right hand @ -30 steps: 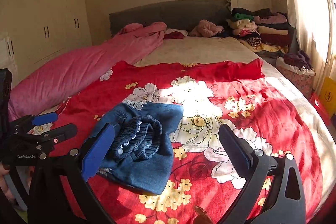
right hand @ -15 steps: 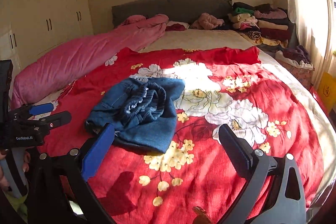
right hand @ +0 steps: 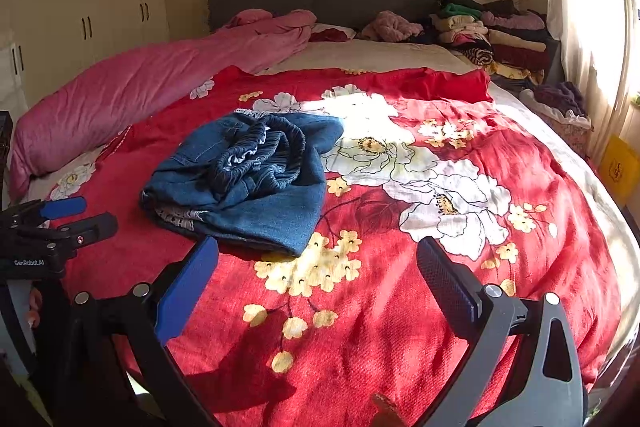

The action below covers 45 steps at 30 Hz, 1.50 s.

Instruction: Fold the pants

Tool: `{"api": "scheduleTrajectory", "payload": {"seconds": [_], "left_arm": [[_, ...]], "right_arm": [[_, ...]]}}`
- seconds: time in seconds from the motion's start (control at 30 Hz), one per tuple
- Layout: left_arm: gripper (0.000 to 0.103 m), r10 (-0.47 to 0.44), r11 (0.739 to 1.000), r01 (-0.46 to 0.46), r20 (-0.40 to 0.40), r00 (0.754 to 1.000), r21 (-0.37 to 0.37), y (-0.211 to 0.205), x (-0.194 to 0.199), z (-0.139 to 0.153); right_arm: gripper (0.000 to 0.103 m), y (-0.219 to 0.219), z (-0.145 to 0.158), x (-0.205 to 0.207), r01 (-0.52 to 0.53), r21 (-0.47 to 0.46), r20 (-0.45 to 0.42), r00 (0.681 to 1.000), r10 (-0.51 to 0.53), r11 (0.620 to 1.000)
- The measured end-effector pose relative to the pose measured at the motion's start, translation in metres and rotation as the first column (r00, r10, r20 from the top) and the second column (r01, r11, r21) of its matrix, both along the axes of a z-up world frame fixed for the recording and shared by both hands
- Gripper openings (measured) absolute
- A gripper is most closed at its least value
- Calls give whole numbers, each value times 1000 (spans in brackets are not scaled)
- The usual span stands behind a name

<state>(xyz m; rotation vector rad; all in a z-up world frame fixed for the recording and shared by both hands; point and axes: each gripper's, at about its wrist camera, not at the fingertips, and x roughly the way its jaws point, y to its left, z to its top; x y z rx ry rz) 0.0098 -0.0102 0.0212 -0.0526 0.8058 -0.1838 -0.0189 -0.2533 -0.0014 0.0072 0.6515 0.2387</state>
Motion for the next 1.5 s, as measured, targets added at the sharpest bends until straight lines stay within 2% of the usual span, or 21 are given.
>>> {"api": "scheduleTrajectory", "payload": {"seconds": [1.5], "left_arm": [[93, 46, 999, -46, -15, 999, 20, 7, -2, 1]], "right_arm": [[99, -1, 0, -1, 5, 12, -13, 1000, -5, 1000]]}}
